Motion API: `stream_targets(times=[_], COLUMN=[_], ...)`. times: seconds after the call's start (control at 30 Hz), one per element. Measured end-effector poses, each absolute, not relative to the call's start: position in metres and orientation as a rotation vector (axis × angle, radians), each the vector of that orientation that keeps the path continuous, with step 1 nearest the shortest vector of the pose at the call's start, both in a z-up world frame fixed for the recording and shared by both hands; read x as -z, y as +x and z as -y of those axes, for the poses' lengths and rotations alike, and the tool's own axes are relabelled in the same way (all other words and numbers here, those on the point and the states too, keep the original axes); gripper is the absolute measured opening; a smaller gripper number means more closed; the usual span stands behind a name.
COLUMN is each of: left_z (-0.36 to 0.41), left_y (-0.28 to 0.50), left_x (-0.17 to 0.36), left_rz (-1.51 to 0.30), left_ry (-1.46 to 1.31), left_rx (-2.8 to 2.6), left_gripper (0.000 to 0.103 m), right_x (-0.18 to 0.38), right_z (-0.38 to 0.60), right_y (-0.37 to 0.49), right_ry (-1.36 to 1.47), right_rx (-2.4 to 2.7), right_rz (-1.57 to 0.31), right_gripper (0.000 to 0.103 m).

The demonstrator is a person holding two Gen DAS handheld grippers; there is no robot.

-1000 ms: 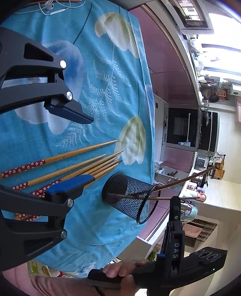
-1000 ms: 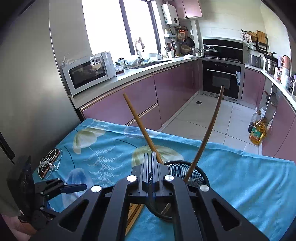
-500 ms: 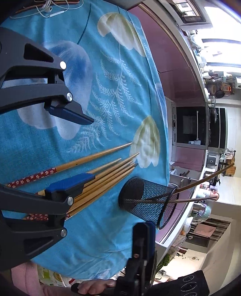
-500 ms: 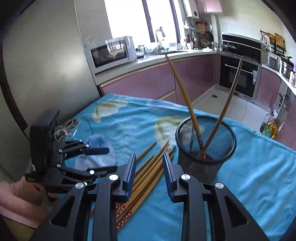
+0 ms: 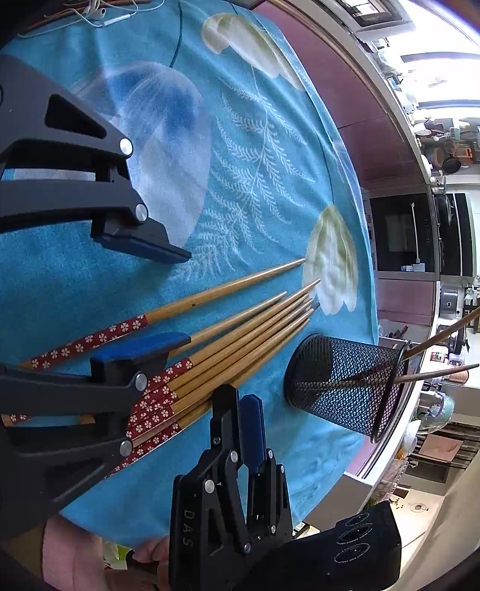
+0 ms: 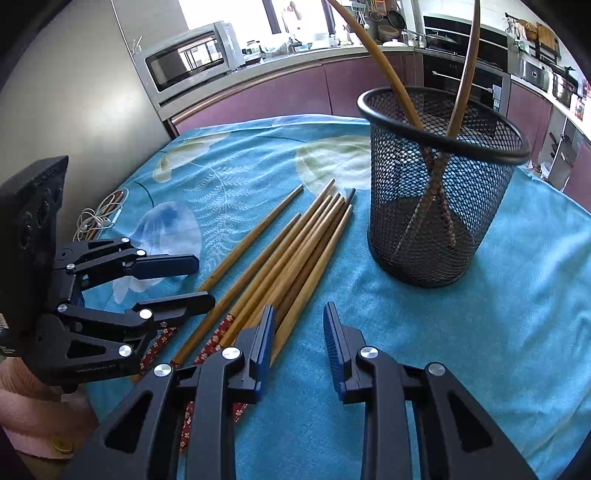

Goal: Organize utensils
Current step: 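Return the right tool to the chopsticks and close on another chopstick, then lift the chopstick with the right tool and drop it into the mesh cup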

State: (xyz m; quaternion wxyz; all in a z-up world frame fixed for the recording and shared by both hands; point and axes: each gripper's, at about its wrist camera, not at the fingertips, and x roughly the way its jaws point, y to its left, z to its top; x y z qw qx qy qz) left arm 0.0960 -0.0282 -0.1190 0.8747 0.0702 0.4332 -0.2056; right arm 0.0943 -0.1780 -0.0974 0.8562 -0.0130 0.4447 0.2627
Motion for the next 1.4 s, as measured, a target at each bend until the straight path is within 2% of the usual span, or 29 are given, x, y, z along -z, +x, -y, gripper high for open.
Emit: stream_targets(times=[0.17, 0.2, 0.23, 0.3, 0.37, 0.67, 0.8, 0.9, 1.4], left_z=[0.027, 0.027, 0.026, 0.024, 0.021, 0.025, 0.026, 0.026, 0.02], left_y=[0.097, 0.097, 0.098, 0.099, 0.099, 0.101, 0.107, 0.108, 0.085], left_x=[0.119, 0.118, 0.118, 0.118, 0.118, 0.119, 0.119, 0.118, 0.115], left_rz=[-0.915, -0.917, -0.918, -0.921, -0.926, -0.928, -0.931, -0.931, -0.947], left_ry=[0.151, 0.15, 0.148, 0.144, 0.131, 0.162, 0.148, 0.123, 0.009], left_rx=[0.418, 0.418, 0.417, 0.407, 0.408, 0.407, 0.387, 0.373, 0.463], left_gripper=[0.031, 0.03, 0.028, 0.02, 0.018, 0.021, 0.01, 0.008, 0.008], right_x=[0.097, 0.096, 0.097, 0.098, 0.099, 0.1, 0.101, 0.1, 0.096], right_z=[0.178, 0.178, 0.179, 0.18, 0.182, 0.176, 0.177, 0.183, 0.185], right_y=[0.094, 0.094, 0.094, 0.095, 0.094, 0.097, 0.1, 0.101, 0.092], right_ry=[-0.057, -0.063, -0.063, -0.067, -0.065, -0.087, -0.056, -0.012, 0.055], right_rx=[-0.52, -0.516, -0.514, -0.508, -0.505, -0.461, -0.449, -0.453, -0.565], right_rz=[-0.932, -0.934, -0.942, -0.956, -0.965, -0.965, -0.954, -0.958, -0.964], right_gripper=[0.025, 0.023, 0.016, 0.014, 0.013, 0.014, 0.012, 0.008, 0.006])
